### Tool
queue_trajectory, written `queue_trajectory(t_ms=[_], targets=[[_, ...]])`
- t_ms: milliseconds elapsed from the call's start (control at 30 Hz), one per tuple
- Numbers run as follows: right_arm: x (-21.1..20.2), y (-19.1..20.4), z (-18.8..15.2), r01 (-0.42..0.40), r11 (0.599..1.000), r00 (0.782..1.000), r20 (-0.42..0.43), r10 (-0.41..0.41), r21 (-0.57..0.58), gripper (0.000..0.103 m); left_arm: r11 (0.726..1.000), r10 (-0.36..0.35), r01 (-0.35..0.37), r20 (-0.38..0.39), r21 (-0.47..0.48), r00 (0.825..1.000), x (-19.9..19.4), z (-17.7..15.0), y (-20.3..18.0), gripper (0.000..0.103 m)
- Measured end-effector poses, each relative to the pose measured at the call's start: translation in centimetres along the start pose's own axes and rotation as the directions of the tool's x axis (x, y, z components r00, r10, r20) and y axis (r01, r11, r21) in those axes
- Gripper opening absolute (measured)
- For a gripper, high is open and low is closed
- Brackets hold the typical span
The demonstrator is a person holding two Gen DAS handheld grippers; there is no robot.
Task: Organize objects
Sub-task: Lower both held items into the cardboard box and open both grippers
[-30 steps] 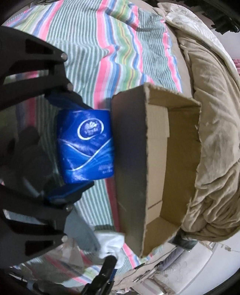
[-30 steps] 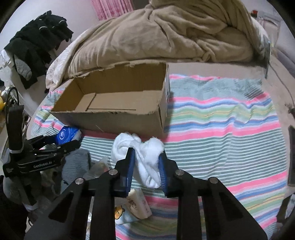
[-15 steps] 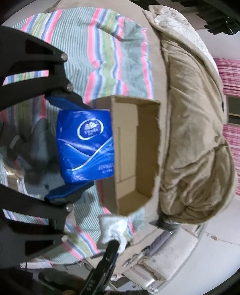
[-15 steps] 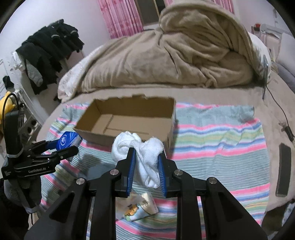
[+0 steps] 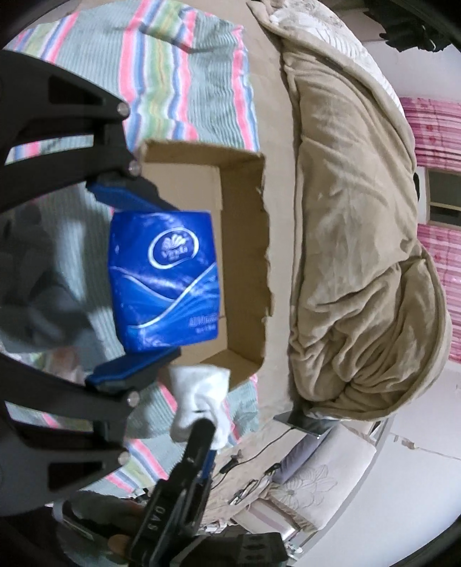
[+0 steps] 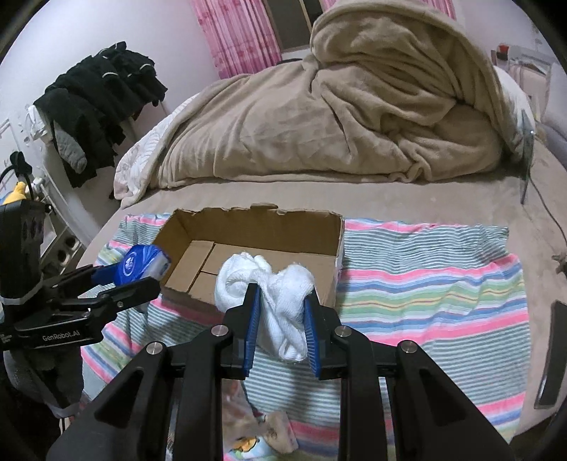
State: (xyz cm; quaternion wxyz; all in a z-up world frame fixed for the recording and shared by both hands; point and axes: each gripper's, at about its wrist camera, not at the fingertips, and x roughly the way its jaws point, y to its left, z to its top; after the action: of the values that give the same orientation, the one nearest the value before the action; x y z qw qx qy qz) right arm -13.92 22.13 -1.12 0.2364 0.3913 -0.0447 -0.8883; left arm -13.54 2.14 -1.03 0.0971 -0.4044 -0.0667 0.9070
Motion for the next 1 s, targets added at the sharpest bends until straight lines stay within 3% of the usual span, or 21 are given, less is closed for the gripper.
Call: queue_trajectory(t_ms=[333, 533, 767, 1000], targets=[[4.3, -0.1, 1.1, -0.043, 0.998, 0.997, -0.073, 0.04, -0.039, 0.025, 1.0, -0.022, 0.022, -0.059, -0.003, 0.998, 5.6, 1.3, -0.4, 0.07], [5.3, -0.5, 0.1, -0.02, 0.998, 0.993, -0.117, 0.013, -0.058, 0.028, 1.0, -0.017, 0.017, -0.123, -0.001, 0.992, 7.7, 0.6, -0.6, 0.072], [3.2, -0.1, 0.0, -0.013, 0.998, 0.998, -0.06, 0.01, -0.058, 0.064, 1.0, -0.015, 0.012, -0.085, -0.024, 0.996, 5.4, 0.5, -0.3, 0.086], [0.5, 0.6, -1.2, 0.002, 0.999, 0.999, -0.039, -0.004, -0.039, 0.064, 0.999, 0.0, -0.002, -0.04, -0.044, 0.999, 0.9, -0.6, 0.6, 0.091]])
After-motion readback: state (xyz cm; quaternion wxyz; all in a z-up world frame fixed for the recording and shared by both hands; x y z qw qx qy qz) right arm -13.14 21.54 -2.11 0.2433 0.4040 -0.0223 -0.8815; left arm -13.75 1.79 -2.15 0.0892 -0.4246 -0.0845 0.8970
